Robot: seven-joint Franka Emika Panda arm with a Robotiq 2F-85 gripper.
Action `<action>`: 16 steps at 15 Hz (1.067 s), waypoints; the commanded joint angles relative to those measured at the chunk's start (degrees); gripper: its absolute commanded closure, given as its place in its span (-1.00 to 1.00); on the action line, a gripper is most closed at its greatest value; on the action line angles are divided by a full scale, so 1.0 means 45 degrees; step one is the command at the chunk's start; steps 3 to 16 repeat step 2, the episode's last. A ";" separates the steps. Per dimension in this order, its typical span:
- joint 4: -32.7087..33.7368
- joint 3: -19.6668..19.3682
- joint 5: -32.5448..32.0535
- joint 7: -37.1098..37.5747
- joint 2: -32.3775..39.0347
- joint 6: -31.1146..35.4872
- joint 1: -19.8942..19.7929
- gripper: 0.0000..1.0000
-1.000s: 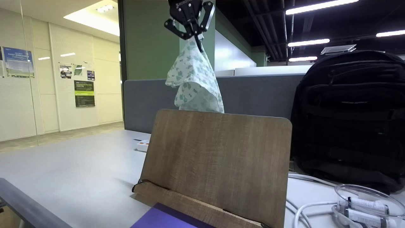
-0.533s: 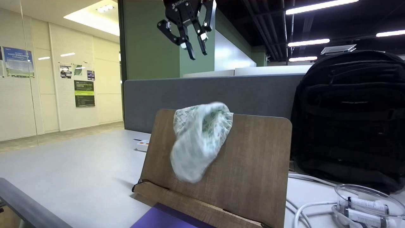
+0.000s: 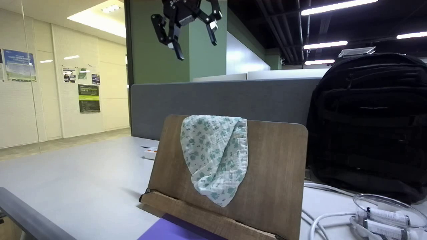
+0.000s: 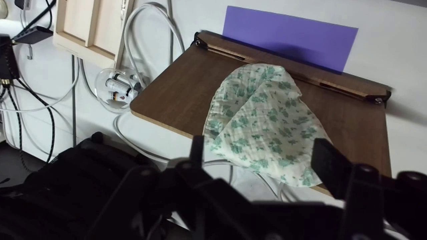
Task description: Put the towel on the wooden rack.
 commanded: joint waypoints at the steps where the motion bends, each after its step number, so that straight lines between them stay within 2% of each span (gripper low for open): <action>1: -0.0055 0.0052 0.0444 0.0479 -0.0340 0.0192 0.0376 -1.00; 16: -0.0031 0.0084 0.0591 0.0516 -0.0325 0.0216 0.0450 -1.00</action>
